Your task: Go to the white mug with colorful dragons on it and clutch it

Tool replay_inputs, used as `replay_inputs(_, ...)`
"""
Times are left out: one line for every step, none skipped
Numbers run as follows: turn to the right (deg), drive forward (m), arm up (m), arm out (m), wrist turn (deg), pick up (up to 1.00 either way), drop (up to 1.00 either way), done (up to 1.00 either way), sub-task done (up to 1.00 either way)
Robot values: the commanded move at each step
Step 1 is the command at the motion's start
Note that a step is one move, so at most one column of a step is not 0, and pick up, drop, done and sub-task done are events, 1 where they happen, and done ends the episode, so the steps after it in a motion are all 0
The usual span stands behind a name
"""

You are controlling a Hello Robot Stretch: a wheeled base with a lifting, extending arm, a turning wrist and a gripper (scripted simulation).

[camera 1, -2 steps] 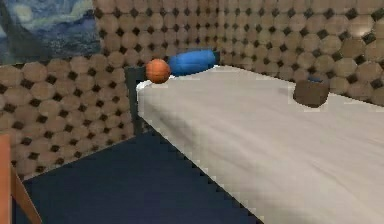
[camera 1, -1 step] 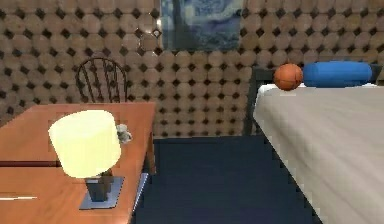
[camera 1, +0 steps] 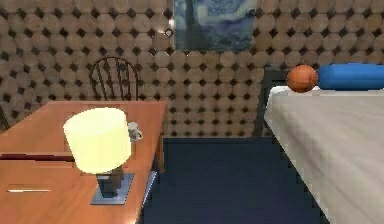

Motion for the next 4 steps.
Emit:
replay_inputs(0.0,0.80,0.00,0.00,0.0,0.00,0.00,0.00,0.00)
replay_inputs(-45.0,0.00,0.00,0.00,0.0,0.00,0.00,0.00,0.00)
replay_inputs(-45.0,0.00,0.00,0.00,0.0,0.00,0.00,0.00,0.00)
replay_inputs(-45.0,0.00,0.00,0.00,0.0,0.00,0.00,0.00,0.00)
